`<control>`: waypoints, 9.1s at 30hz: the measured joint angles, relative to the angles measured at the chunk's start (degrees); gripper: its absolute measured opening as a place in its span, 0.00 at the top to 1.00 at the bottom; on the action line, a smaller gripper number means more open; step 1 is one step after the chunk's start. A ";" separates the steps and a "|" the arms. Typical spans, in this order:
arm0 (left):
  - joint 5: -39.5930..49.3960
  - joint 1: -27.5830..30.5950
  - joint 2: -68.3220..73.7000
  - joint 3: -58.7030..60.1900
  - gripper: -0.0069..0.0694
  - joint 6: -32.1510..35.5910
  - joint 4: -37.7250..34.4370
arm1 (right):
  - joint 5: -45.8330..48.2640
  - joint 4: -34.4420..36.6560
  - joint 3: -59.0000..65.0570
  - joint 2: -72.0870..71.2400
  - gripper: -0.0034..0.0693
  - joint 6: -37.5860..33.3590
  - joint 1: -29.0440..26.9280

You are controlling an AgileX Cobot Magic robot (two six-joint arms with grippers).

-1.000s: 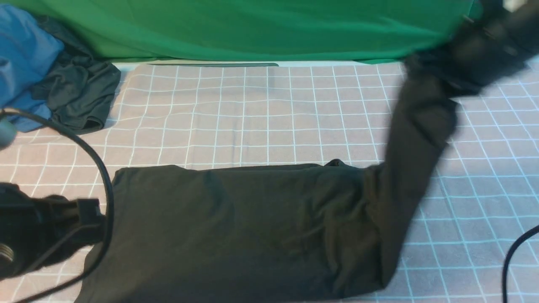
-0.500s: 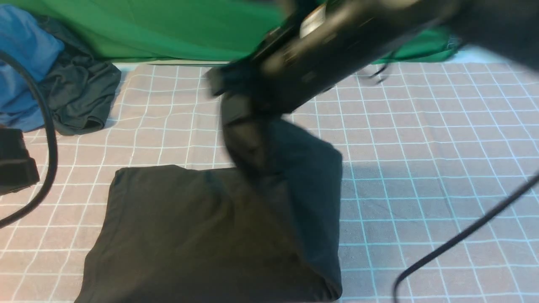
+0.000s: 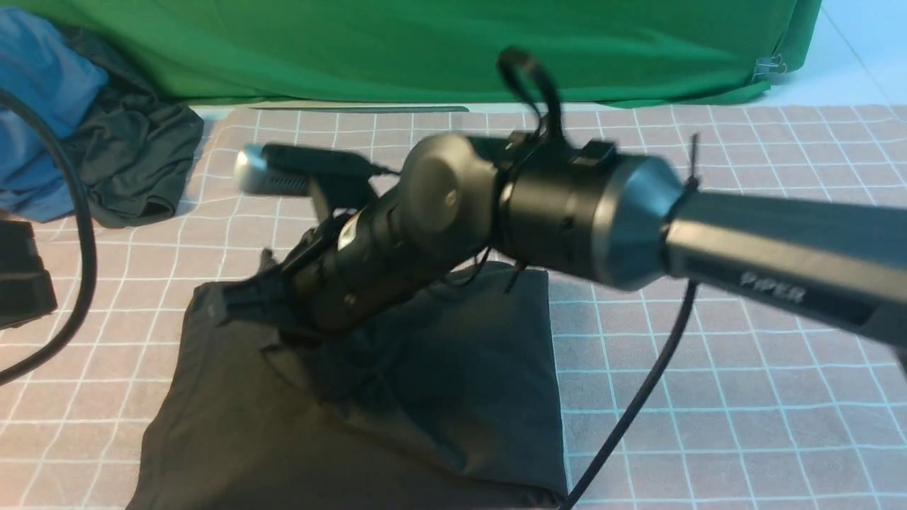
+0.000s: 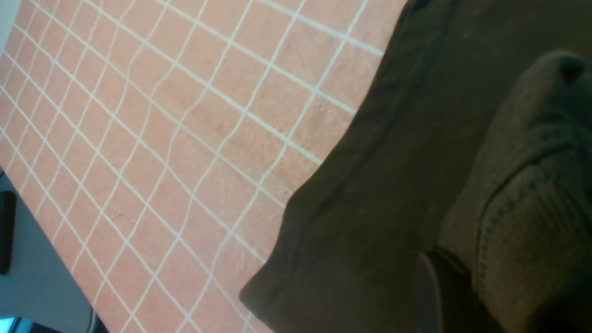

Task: Fold a long-sleeved shirt over a pink coffee tablecloth.

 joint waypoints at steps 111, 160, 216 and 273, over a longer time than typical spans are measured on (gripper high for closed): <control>-18.97 2.80 43.33 1.83 0.88 14.37 -15.81 | 29.26 -15.72 3.40 -19.77 0.90 -22.70 -23.34; -20.17 2.80 46.69 -0.38 0.87 28.16 -1.74 | 25.14 -15.64 3.40 -19.77 0.90 -25.16 -23.34; -14.80 -0.03 22.79 13.58 0.89 3.64 -3.54 | 23.31 -18.29 3.40 -5.92 0.20 -14.99 -23.41; -11.79 -0.03 10.88 13.63 0.89 6.44 -8.67 | 28.73 -35.65 -3.71 -4.68 0.39 -8.60 -35.10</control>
